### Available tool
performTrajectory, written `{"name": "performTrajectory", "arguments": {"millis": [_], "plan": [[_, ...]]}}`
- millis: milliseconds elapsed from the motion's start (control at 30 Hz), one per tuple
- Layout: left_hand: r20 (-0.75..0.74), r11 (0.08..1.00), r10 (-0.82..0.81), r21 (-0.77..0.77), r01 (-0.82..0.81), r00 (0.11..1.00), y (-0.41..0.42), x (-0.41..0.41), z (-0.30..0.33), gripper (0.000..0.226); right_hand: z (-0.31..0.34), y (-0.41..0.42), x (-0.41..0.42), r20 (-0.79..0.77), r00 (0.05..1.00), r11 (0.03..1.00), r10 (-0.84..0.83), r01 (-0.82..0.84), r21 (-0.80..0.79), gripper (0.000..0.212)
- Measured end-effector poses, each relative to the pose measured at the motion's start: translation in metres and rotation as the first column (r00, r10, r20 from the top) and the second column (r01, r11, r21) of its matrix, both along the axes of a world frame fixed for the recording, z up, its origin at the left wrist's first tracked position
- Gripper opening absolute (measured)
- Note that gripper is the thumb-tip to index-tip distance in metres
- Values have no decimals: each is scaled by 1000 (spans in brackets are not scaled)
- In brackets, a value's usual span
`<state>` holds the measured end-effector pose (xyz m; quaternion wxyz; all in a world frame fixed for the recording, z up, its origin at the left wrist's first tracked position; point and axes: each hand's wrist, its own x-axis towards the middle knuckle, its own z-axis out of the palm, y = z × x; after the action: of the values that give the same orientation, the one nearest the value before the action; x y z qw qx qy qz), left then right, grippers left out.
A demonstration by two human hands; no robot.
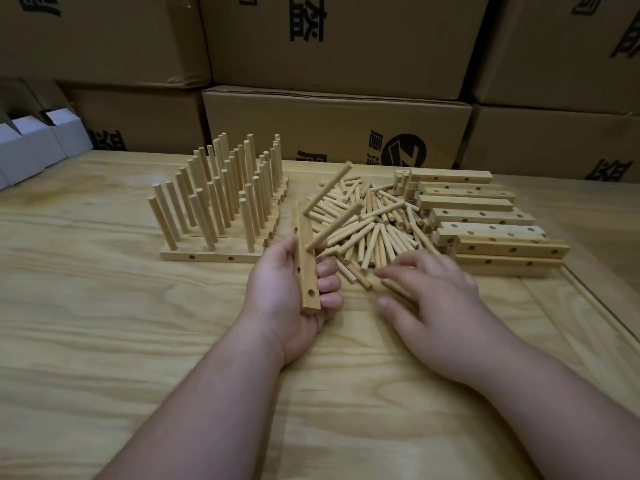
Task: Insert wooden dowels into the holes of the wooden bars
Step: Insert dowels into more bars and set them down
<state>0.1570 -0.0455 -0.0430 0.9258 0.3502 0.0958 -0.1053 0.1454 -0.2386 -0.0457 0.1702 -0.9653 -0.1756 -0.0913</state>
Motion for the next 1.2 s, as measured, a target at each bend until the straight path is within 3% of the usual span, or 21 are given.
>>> {"name": "performTrajectory", "arguments": {"millis": [133, 367, 533, 733, 833, 1000, 1100, 1200], "plan": [[-6, 1000, 2, -26, -2, 1000, 1, 2, -2, 33, -5, 7, 0, -90, 988, 981, 128, -140, -136, 47], [16, 998, 49, -31, -48, 999, 1, 2, -3, 31, -4, 3, 4, 169, 984, 997, -49, 57, -44, 18], [23, 998, 51, -24, -51, 998, -1, 3, -4, 31, -7, 4, 13, 144, 976, 986, -165, 167, -3, 21], [3, 998, 63, -32, -62, 998, -1, 4, -4, 32, -9, -1, 23, 160, 949, 962, -272, 263, 73, 9], [3, 998, 59, -30, -59, 998, -1, 5, -5, 34, -9, -3, 23, 131, 959, 966, -252, 242, 89, 12], [14, 998, 54, -25, -53, 998, -1, 5, -5, 36, -11, 1, 21, 152, 968, 979, -200, 205, -20, 18], [16, 998, 57, -23, -57, 998, -1, 5, -6, 36, -5, -5, 22, 215, 944, 967, -251, 234, 103, 12], [20, 999, 53, 0, -53, 998, 0, 5, -6, 40, 5, -13, 21, 249, 916, 874, -315, 178, 452, 5]]}}
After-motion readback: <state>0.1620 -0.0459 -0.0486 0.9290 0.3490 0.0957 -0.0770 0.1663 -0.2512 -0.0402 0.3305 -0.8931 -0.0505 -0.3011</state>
